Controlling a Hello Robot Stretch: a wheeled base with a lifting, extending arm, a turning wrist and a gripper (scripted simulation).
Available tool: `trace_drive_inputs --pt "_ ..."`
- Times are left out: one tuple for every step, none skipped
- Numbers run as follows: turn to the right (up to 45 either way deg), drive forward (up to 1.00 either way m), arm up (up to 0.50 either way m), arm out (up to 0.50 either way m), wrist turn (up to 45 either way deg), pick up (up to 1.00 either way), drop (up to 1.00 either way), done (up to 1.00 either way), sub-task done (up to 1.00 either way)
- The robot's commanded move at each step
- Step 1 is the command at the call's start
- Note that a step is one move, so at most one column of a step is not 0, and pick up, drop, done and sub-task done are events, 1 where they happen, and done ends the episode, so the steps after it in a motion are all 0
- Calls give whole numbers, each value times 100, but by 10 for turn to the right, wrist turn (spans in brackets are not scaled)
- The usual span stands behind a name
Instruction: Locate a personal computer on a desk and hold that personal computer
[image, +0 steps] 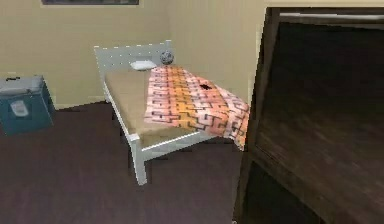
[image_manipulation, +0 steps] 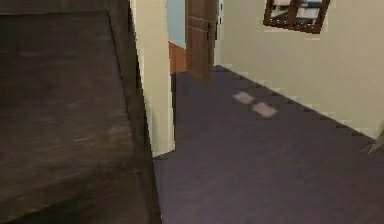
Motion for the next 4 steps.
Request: trace_drive_inputs --pt "0 25 0 0 0 0 0 0 0" --pt "-450 0 0 0 0 0 0 0 0" --pt "-300 0 0 0 0 0 0 0 0" --pt "0 75 0 0 0 0 0 0 0"
